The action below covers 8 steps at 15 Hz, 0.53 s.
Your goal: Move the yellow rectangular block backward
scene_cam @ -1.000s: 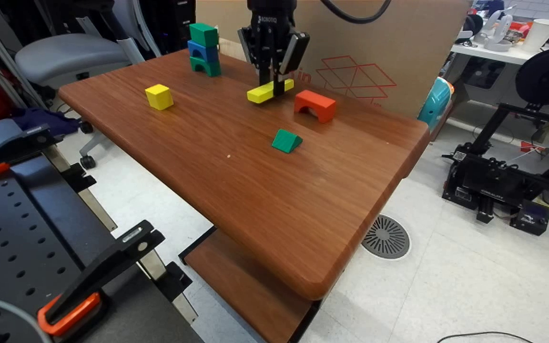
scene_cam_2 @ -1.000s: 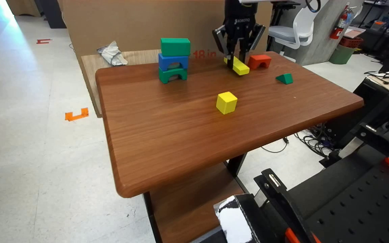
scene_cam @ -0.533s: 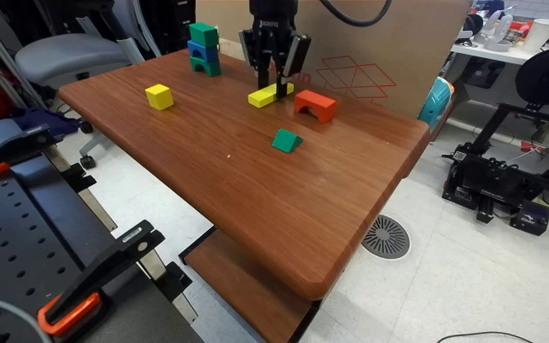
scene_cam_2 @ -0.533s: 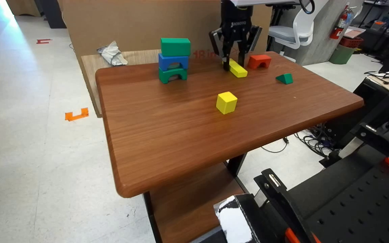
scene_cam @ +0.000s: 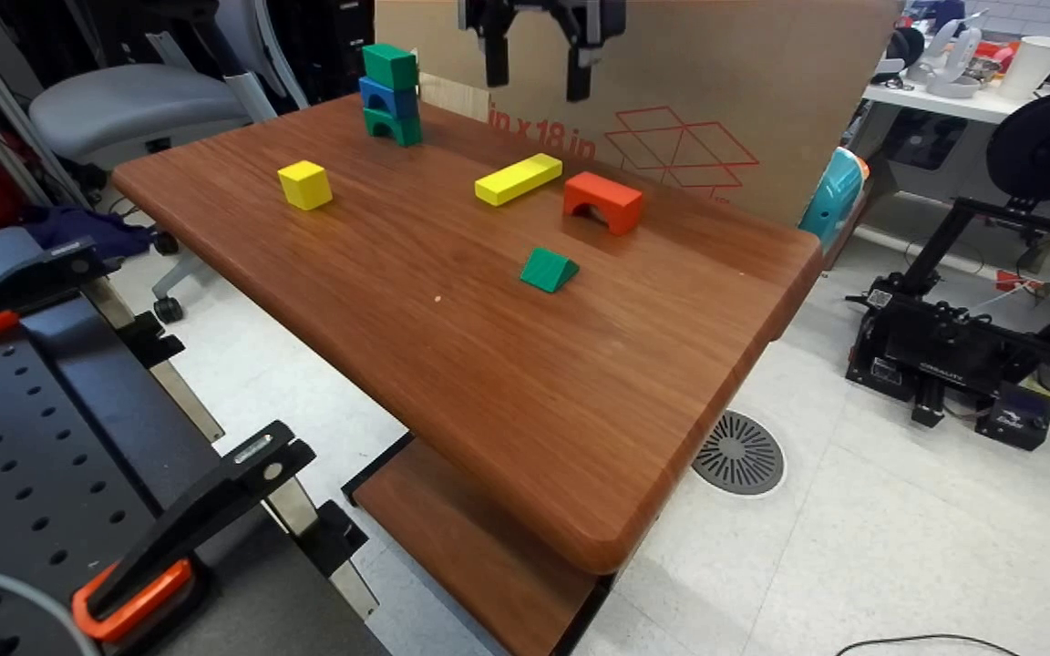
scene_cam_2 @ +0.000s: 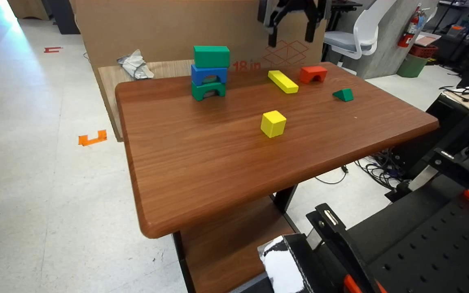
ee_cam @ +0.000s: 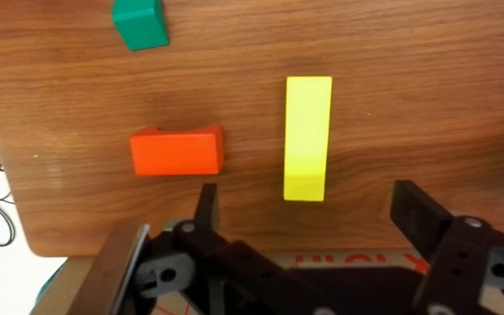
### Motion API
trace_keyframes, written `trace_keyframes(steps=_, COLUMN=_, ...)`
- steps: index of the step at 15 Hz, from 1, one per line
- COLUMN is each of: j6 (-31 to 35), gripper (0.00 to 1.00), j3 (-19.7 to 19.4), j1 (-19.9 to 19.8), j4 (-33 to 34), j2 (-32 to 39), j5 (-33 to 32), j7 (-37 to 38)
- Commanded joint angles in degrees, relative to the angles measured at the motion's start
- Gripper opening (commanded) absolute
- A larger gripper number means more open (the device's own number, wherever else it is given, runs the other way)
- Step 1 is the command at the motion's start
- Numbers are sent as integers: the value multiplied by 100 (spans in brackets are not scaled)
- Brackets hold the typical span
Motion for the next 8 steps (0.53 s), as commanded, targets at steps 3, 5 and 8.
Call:
trace_keyframes(steps=3, j6=75, gripper=100, j3=152, j1=-375, j4=-1544, j2=-1898, j5=147, j7=-365)
trace_keyframes(steps=5, j6=-105, gripper=100, j3=171, j1=-502, j4=-1841, j2=-2340, j5=219, j7=-610)
trace_keyframes(steps=8, j6=-91, gripper=100, j3=121, j1=-463, j4=-1597, j2=-2150, j5=44, j7=-439)
